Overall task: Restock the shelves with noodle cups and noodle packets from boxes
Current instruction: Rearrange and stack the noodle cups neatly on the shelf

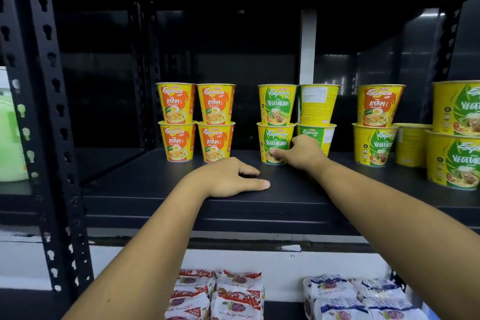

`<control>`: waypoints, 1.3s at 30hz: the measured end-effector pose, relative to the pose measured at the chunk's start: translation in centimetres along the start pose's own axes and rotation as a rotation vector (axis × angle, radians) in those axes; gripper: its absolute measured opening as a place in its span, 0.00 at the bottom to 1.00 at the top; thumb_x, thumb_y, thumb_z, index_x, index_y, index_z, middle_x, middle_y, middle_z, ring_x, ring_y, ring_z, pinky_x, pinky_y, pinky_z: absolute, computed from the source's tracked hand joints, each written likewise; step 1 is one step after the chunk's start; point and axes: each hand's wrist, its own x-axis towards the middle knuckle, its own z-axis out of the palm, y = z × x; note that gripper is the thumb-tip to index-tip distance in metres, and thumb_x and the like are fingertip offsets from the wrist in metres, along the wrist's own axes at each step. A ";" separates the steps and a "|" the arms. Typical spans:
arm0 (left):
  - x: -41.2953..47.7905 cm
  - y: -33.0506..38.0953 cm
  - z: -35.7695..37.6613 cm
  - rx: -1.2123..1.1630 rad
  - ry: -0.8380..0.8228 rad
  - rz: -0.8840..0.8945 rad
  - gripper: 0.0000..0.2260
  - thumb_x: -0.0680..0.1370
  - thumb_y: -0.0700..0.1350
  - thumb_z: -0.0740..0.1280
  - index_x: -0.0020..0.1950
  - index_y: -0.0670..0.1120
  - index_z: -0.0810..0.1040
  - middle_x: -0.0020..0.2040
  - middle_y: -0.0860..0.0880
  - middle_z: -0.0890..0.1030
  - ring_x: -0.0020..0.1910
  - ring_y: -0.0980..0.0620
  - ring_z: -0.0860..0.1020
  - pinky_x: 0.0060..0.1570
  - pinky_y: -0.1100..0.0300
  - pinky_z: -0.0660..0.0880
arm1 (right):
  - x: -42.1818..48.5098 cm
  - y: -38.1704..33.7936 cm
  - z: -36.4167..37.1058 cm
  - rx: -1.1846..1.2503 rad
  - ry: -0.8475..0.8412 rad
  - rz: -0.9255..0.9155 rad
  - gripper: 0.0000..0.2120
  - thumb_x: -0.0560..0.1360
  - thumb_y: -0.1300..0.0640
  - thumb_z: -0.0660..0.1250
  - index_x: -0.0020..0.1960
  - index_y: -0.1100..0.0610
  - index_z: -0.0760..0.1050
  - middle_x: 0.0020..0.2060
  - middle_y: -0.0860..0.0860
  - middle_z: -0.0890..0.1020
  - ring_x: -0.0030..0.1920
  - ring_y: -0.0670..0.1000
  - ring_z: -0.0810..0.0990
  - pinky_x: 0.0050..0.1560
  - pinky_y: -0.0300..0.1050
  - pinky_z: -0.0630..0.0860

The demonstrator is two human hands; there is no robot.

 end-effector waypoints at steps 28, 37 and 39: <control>0.2 0.0 0.1 -0.004 0.014 -0.012 0.30 0.75 0.71 0.66 0.75 0.60 0.75 0.77 0.60 0.70 0.75 0.55 0.68 0.65 0.59 0.62 | -0.9 0.0 -0.6 0.039 -0.032 -0.051 0.15 0.75 0.42 0.74 0.45 0.51 0.75 0.44 0.49 0.79 0.45 0.50 0.77 0.46 0.44 0.71; -0.4 0.6 0.0 -0.015 0.085 -0.015 0.24 0.78 0.65 0.69 0.70 0.56 0.80 0.72 0.57 0.77 0.62 0.61 0.71 0.61 0.62 0.66 | -3.1 0.5 -0.8 -0.220 -0.069 -0.107 0.25 0.74 0.34 0.69 0.57 0.55 0.80 0.50 0.52 0.83 0.54 0.56 0.81 0.54 0.51 0.80; -0.5 0.7 0.0 -0.017 0.095 -0.019 0.23 0.78 0.64 0.69 0.69 0.56 0.80 0.71 0.57 0.77 0.61 0.60 0.71 0.60 0.61 0.66 | -4.3 0.4 -1.2 -0.270 -0.137 -0.133 0.28 0.75 0.34 0.68 0.64 0.53 0.79 0.57 0.52 0.82 0.59 0.55 0.80 0.58 0.52 0.79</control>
